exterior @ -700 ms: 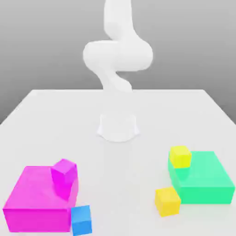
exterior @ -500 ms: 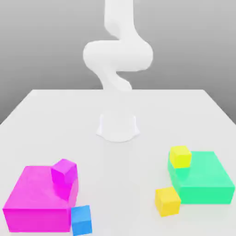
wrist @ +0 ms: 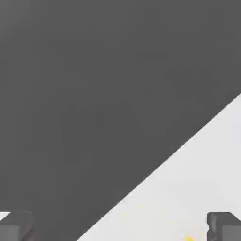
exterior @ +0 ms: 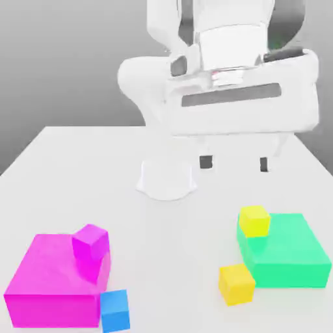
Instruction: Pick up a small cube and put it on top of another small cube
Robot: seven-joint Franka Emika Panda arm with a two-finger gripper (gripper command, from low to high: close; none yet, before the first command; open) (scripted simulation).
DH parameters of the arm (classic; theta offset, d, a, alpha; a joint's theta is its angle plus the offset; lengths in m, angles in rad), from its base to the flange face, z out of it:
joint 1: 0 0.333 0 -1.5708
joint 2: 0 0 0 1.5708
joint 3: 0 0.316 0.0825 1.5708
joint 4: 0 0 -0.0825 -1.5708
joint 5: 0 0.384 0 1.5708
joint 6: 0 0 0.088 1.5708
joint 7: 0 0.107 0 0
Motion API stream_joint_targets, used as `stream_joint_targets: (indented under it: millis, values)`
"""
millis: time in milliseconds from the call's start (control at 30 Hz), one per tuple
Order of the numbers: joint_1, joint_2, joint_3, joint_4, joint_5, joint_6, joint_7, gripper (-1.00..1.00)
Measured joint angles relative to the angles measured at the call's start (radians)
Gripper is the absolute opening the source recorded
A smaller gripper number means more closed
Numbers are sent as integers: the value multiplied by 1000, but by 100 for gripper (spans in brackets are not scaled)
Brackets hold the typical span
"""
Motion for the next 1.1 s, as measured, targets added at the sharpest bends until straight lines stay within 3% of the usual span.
stream_joint_targets:
  millis: [367,633,667,900,1100]
  values:
    - [28,287,56,-99,-182,141,607,0]
    - [179,542,-115,-93,-396,308,915,0]
    - [202,574,-142,-86,-415,333,931,-100]
    - [208,580,-149,-85,-417,340,932,-100]
    - [140,386,-40,-127,-242,195,807,-100]
